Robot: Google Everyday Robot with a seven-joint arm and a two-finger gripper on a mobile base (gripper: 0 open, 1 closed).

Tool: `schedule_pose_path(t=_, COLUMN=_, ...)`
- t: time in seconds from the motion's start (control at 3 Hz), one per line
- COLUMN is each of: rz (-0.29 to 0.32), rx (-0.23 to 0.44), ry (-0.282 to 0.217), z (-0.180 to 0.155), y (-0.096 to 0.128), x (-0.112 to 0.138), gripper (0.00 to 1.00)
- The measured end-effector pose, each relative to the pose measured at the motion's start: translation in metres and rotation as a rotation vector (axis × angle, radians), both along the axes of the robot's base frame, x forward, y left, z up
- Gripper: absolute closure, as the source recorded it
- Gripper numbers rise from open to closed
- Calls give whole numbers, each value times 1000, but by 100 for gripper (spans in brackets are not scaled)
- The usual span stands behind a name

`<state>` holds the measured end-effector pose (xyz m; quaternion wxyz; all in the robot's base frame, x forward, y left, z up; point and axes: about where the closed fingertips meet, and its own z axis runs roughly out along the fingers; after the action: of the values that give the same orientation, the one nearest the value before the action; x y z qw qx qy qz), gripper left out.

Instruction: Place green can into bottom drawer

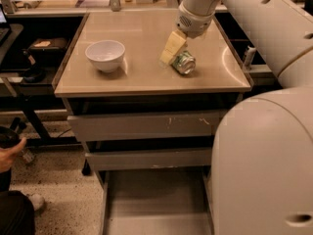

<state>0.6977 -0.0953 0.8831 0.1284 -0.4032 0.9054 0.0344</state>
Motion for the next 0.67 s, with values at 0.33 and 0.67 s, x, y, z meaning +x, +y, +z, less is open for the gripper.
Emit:
schedule_pose_path(t=0.33, rz=-26, rx=0, ry=20, z=-19, y=2, x=20, gripper=0)
schedule_pose_path(t=0.67, rz=-35, rx=4, ry=40, z=-35, y=7, x=33, gripper=0)
